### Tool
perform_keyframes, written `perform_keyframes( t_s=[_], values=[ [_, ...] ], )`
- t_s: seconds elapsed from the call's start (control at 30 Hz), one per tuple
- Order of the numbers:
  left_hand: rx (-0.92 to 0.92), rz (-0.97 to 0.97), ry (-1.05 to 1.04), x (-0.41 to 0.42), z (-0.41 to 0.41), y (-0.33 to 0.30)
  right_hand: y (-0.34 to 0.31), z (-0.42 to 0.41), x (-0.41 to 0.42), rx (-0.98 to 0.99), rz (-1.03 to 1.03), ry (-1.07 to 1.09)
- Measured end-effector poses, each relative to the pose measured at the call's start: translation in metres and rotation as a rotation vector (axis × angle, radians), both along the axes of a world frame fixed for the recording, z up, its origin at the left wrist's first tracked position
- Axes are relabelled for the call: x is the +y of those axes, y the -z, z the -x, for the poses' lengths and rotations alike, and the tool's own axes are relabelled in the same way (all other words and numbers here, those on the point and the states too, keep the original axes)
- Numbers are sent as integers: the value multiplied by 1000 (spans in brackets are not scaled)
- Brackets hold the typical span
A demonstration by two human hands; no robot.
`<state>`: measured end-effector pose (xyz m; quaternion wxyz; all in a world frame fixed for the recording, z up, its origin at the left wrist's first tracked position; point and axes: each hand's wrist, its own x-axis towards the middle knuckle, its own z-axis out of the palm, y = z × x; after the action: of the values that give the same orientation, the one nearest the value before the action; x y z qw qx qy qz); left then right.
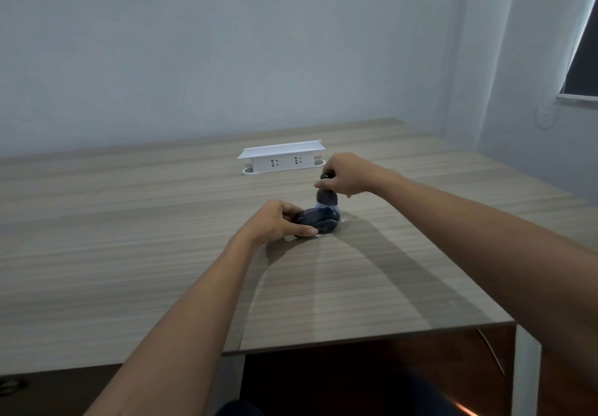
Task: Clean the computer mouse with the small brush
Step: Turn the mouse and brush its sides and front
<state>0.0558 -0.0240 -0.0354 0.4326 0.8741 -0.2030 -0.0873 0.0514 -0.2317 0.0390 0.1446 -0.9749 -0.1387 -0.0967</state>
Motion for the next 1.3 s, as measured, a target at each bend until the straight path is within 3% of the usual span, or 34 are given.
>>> perform_keyframes(
  t_s=[0.13,0.23,0.53,0.8,1.07,1.3],
  values=[
    [11,5,18,-2,2,-1,1,4,26,-58,-132,-64],
    [14,15,-2,-3,2,0,3,10,27,-54,-119,-76],
    [-22,-37,-42,-4,6,0,7,23,-19,-72,-120,89],
    [-43,-54,-83,-8,11,0,16,30,8,-80,-199,-31],
    [-63,-87,-146,-11,13,0,26,39,-36,-69,-222,116],
    [-79,-102,-177,-13,17,-1,29,41,-13,-54,-397,46]
  ],
)
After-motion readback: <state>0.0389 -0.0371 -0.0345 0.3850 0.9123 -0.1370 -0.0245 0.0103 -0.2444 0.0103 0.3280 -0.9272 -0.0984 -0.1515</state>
